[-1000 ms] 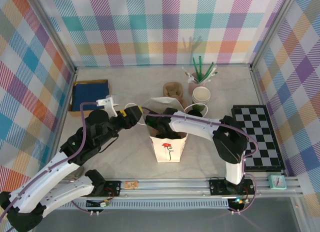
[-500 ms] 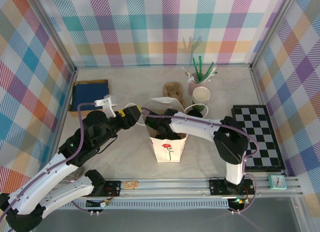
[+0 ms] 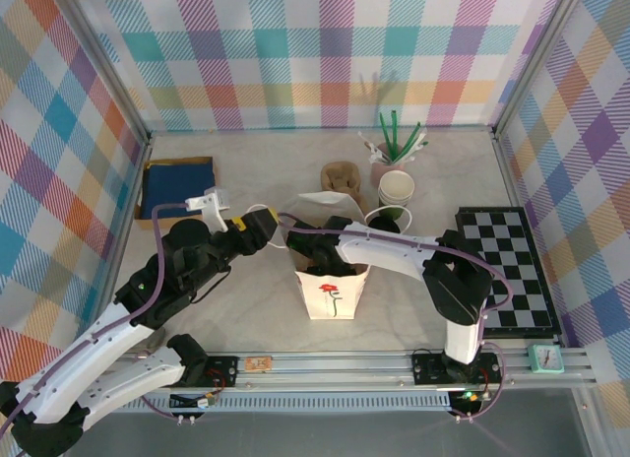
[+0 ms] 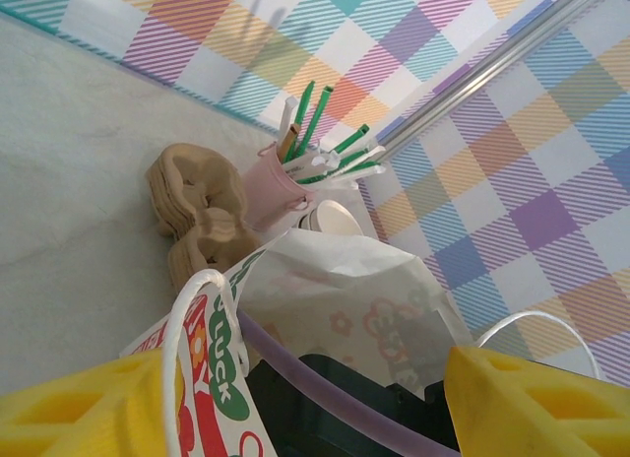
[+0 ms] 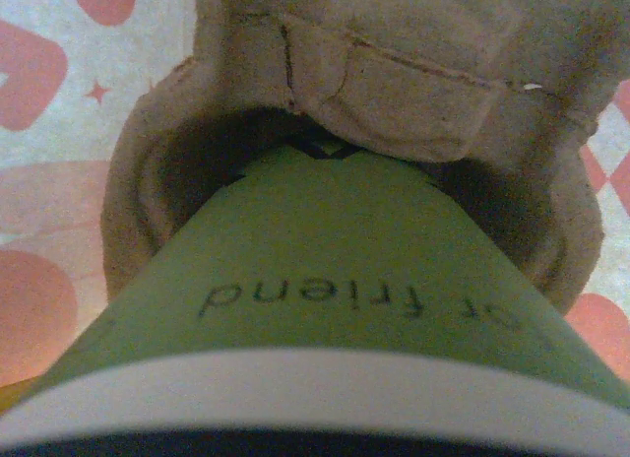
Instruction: Pack the takeout coffee
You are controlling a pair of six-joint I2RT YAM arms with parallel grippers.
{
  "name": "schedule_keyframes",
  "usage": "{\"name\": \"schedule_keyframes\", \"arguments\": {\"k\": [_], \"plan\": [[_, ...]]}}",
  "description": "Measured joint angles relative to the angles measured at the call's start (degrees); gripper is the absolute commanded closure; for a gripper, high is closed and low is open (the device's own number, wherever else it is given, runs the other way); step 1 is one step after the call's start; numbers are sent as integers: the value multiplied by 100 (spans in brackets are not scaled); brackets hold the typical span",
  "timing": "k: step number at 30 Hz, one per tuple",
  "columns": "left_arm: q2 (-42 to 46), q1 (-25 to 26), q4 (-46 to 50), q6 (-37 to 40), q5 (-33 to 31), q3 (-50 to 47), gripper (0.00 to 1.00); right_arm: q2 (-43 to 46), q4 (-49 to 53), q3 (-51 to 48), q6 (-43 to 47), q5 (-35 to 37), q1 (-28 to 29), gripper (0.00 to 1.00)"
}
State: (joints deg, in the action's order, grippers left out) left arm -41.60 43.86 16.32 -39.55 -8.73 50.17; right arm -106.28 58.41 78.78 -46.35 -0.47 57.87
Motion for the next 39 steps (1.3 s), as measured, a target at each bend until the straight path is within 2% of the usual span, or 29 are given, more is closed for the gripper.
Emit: {"name": "schedule_keyframes", "arguments": {"k": [39], "plan": [[236,0,2,39,-151,-55,27,-2,-208,-208,-136,28,39,57]]}}
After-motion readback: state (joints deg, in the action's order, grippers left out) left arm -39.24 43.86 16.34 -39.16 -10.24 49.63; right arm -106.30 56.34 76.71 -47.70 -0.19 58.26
